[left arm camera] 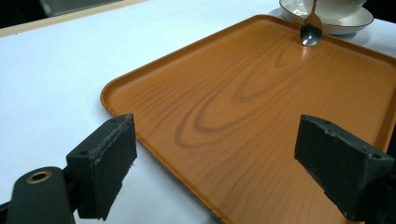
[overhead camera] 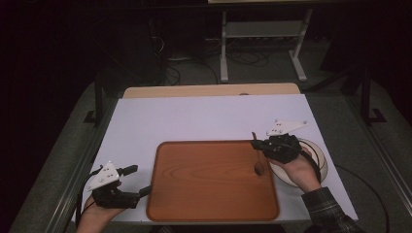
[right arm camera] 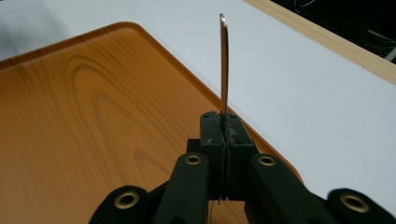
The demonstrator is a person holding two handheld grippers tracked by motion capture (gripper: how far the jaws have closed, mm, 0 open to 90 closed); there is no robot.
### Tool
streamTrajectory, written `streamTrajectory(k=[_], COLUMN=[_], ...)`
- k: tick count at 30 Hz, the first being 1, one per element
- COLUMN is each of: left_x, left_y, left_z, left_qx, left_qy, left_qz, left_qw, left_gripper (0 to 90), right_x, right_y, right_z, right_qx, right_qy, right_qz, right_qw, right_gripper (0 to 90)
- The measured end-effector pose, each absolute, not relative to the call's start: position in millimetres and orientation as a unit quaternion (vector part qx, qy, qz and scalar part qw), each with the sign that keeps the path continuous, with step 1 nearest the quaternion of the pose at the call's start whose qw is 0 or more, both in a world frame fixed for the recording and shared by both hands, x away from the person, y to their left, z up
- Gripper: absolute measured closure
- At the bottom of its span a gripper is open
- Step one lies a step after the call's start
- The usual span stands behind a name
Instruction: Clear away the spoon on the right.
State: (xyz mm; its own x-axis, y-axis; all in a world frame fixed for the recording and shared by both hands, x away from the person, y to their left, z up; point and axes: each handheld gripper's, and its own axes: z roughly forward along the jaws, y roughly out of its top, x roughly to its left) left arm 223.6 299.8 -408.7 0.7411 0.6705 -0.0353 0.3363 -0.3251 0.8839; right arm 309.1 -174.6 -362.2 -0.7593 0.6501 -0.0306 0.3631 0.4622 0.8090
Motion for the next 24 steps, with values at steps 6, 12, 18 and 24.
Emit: streamTrajectory(k=[6,12,18,24], left_x=[223,223,223,223], left_y=[300,300,300,300], left_z=[-409,-409,-409,-409], left_qx=[0.796,0.795,0.794,0.796], left_qy=[0.317,0.318,0.318,0.318], left_qz=[0.172,0.172,0.173,0.173], left_qw=[0.487,0.487,0.487,0.486], left_gripper=[12.6,12.6,12.6,12.6], right_x=[315,320,323,326], right_y=[-166,-155,-145,-136], right_z=[-366,-372,-377,-382], right_qx=[0.298,0.286,0.279,0.277], right_qy=[0.838,0.846,0.853,0.859], right_qz=[0.424,0.418,0.409,0.401], right_qw=[0.169,0.168,0.163,0.158], right_gripper=[88.0,88.0,88.0,88.0])
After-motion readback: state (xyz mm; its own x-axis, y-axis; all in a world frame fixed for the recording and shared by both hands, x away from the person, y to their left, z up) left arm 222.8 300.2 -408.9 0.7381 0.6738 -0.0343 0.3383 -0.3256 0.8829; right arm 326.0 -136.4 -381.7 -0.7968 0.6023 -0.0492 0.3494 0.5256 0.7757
